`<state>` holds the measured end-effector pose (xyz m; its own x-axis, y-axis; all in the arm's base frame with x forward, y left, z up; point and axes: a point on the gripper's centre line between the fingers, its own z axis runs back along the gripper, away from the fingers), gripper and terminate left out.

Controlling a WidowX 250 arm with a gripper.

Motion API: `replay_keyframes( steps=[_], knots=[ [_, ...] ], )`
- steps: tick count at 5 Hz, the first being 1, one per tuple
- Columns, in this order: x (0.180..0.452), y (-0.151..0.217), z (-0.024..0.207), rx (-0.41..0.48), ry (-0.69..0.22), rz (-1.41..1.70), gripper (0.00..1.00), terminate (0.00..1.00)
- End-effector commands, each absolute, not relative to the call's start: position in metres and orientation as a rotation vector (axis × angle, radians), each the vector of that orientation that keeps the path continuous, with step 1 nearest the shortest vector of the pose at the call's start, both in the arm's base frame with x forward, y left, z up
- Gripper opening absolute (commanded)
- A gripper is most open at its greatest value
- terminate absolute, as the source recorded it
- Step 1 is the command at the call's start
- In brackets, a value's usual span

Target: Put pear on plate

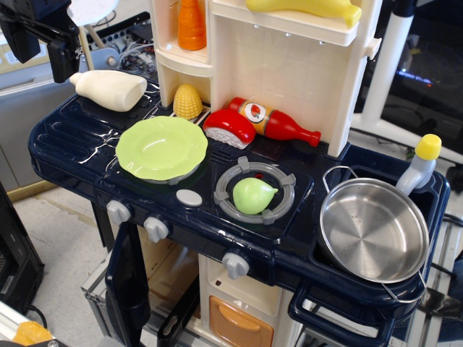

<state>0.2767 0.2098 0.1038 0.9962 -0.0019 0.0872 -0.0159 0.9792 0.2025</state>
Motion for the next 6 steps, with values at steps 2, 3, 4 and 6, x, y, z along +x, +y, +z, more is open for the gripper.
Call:
replay_keyframes(
  steps=[2, 3, 4, 6],
  knots=[
    [0.273, 0.163, 0.13, 0.183, -0.084, 0.031, 1.0, 0.0],
    [0.267, 0.119, 0.146, 0.175, -0.113, 0.049, 1.0, 0.0],
    [0.264, 0.069, 0.145, 0.187, -0.129, -0.041, 1.0, 0.0],
    [0.249, -0.029, 0.129, 0.124, -0.149, -0.291, 1.0, 0.0]
  ],
)
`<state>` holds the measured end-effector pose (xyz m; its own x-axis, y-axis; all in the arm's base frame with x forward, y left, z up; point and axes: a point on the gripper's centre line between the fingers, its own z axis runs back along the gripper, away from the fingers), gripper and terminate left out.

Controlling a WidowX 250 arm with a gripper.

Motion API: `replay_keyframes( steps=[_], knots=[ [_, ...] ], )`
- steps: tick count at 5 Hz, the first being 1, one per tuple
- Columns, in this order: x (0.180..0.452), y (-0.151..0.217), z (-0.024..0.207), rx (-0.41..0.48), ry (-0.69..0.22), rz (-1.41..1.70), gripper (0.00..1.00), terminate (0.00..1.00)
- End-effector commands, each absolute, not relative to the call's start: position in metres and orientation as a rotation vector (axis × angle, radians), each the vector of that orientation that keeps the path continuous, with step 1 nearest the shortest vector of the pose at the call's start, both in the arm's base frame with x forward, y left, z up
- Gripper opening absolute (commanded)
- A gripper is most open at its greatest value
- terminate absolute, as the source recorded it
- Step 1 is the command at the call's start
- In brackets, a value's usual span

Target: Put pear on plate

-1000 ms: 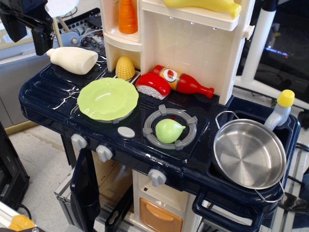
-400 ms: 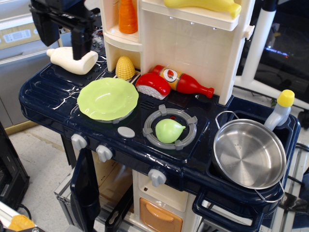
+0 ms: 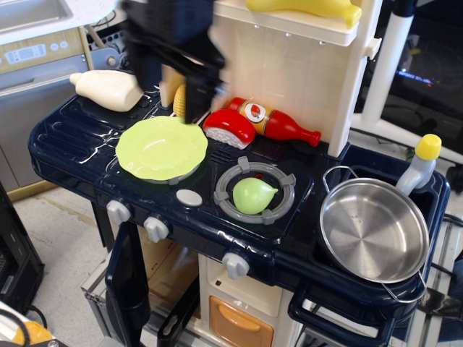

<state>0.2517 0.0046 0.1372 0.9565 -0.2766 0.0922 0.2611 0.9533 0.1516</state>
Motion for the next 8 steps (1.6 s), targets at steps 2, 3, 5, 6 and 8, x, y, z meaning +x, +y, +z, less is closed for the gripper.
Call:
replay_keyframes(
  steps=[2, 3, 5, 6, 8],
  knots=[
    [0.263, -0.065, 0.1, 0.059, -0.197, -0.382, 1.0, 0.0],
    [0.275, -0.062, 0.08, 0.035, -0.242, -0.403, 1.0, 0.0],
    [0.291, -0.042, 0.055, 0.058, -0.286, -0.432, 1.0, 0.0],
    [0.293, -0.032, 0.043, 0.086, -0.289, -0.451, 1.0, 0.0],
    [0.29, -0.021, 0.028, 0.032, -0.309, -0.42, 1.0, 0.0]
  ],
)
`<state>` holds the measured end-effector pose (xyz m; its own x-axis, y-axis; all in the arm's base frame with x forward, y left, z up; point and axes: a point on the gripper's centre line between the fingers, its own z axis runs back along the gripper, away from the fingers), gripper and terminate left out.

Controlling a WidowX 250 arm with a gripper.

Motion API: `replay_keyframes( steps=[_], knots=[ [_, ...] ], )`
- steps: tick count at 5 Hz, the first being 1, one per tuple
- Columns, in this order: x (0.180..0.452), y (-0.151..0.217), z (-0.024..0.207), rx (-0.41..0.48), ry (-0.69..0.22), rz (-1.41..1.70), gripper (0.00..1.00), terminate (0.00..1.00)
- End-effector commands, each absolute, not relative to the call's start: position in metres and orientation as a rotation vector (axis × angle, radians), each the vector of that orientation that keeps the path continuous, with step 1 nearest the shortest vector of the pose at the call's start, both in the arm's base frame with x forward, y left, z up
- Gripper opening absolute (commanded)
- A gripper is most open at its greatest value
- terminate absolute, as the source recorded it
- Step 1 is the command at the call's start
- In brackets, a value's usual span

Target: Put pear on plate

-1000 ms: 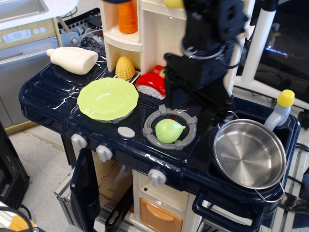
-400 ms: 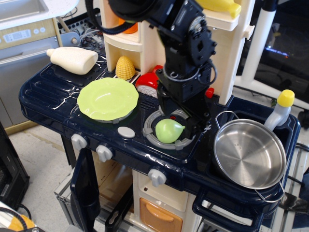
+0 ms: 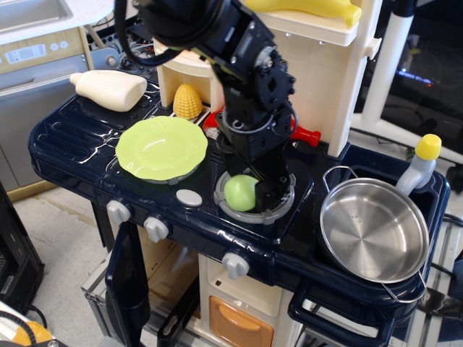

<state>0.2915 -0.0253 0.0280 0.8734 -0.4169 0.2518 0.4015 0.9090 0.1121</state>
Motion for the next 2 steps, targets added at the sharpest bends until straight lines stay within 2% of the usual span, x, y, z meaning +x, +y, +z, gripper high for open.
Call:
replay_keyframes(
  steps=[1, 2],
  knots=[
    [0.289, -0.021, 0.032, 0.041, -0.285, -0.424, 0.0, 0.0],
    [0.29, -0.008, 0.049, 0.086, -0.253, -0.44, 0.0, 0.0]
  ],
)
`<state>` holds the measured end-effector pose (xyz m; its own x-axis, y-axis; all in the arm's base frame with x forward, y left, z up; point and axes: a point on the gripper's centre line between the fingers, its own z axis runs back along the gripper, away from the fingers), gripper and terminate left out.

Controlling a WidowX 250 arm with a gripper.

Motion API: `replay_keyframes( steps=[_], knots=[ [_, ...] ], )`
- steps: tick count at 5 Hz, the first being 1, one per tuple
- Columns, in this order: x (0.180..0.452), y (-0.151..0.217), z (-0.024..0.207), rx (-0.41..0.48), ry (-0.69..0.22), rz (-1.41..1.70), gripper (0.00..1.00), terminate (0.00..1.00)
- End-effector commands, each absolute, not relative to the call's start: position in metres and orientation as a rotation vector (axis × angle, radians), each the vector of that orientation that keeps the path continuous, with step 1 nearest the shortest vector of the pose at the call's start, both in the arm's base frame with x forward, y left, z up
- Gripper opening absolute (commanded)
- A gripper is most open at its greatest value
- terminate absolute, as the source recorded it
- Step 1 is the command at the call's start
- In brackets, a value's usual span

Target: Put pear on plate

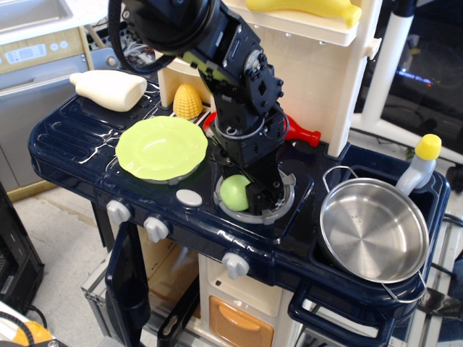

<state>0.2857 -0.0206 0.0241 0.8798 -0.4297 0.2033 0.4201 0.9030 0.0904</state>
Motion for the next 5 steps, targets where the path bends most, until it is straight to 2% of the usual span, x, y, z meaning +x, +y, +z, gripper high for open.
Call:
replay_keyframes(
  steps=[1, 2, 3, 4, 5],
  knots=[
    [0.3, 0.035, 0.072, 0.23, -0.246, -0.477, 0.0, 0.0],
    [0.311, 0.069, 0.084, 0.256, -0.241, -0.532, 0.0, 0.0],
    [0.319, 0.09, 0.073, 0.187, -0.264, -0.535, 0.0, 0.0],
    [0.316, 0.086, 0.064, 0.133, -0.272, -0.505, 0.0, 0.0],
    [0.313, 0.071, 0.068, 0.001, -0.237, -0.344, 1.0, 0.0]
  ],
)
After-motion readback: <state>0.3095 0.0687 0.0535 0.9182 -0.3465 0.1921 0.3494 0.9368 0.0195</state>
